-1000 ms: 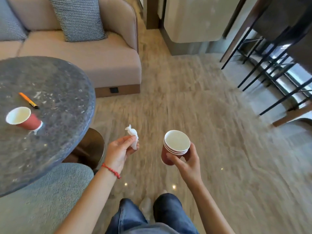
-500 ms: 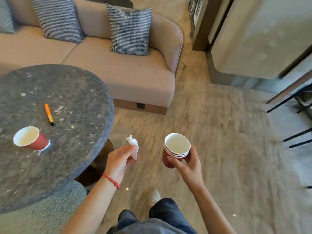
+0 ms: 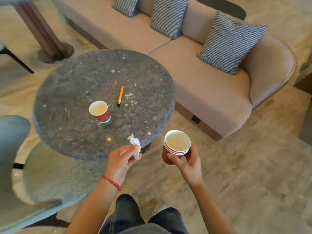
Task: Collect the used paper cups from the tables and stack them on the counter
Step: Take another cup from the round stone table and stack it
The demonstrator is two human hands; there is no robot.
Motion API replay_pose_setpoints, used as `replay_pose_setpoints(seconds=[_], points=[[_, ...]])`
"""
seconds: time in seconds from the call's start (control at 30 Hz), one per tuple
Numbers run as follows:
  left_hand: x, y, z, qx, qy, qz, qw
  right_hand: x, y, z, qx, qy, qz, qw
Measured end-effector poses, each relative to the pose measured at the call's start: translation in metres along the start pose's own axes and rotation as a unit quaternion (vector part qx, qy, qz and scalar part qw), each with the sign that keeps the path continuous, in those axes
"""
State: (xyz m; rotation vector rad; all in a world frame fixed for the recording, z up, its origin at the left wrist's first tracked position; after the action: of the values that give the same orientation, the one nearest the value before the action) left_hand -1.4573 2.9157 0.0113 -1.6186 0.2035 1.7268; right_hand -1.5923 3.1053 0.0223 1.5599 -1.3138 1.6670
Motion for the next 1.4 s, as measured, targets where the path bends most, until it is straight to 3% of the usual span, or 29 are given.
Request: replay_pose_setpoints(seconds=[0.23,0.77,1.4], points=[[-0.033,0.018,-0.066,-0.109,-0.031,0.037,0.993,0.024,0.035,0.089,0.093,-0.017,-0.02,0.995],[-0.071,0.115,-0.17,-0.17,-0.063,0.024,0.983,0.077,0.106,0.243,0.131,-0.023,-0.06,0.989],[-0.053,0.128,-0.204,-0.274,-0.096,-0.024,0.957,0.062,0.165,0.322,0.208,-0.109,-0.078,0.969]])
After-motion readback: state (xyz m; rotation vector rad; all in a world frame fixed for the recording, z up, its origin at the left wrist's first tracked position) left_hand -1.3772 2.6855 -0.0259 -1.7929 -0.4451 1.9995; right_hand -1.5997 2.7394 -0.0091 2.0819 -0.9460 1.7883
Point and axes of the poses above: each hand's wrist, its own y-axis towards the middle knuckle, its own z-axis out of the palm, x = y × z, the point moved 8 cm from there along y, towards the middle knuckle, and after that the axes turned 10 degrees about z, right-handed, at the moved point
